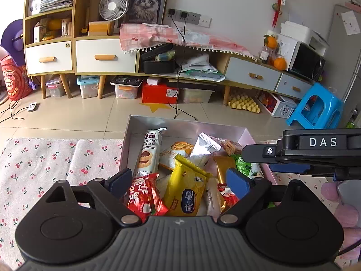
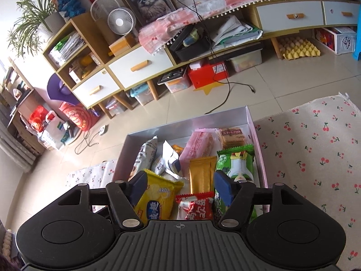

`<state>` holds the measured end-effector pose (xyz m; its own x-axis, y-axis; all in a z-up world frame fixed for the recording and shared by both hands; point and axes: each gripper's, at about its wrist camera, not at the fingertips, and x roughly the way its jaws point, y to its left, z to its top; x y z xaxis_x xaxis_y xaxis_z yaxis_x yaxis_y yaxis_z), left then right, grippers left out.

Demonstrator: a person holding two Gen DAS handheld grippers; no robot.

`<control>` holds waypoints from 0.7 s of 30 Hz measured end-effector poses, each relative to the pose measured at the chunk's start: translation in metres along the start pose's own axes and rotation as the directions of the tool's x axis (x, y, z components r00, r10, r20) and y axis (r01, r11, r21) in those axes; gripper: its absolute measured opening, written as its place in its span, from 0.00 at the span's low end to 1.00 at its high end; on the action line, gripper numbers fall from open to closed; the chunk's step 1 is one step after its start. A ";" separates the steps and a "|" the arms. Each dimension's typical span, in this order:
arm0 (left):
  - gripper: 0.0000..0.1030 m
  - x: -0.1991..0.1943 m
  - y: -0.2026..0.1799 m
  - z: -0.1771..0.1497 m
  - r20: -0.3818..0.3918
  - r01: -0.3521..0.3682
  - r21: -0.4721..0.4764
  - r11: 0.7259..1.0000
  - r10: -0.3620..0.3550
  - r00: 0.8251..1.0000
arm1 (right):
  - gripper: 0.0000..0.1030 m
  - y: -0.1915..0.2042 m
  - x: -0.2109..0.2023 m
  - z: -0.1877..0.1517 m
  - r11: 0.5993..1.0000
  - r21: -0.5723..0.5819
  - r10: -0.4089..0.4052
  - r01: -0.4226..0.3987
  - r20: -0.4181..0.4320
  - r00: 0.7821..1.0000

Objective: Organize snacks
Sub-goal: 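Carry the biscuit packet and white-blue candy into the pink box and open both grippers, then move both grippers back over the bread and biscuit packets on the cloth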

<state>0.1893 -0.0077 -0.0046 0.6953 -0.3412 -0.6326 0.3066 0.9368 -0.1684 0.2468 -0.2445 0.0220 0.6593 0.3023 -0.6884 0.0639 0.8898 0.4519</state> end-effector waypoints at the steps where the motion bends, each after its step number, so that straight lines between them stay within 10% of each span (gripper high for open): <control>1: 0.87 -0.003 0.000 -0.001 -0.001 0.000 -0.001 1.000 0.000 1.000 | 0.66 0.001 -0.005 -0.003 1.000 -0.005 -0.004 0.004 -0.004 1.000; 21: 0.98 -0.063 -0.003 -0.034 -0.052 -0.010 -0.006 1.000 0.009 0.999 | 0.74 0.015 -0.068 -0.067 0.996 -0.090 -0.033 0.027 -0.059 0.998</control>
<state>0.1220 0.0137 0.0100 0.6630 -0.3281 -0.6729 0.2961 0.9405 -0.1668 0.1529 -0.2287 0.0375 0.6115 0.2926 -0.7352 0.0141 0.9250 0.3798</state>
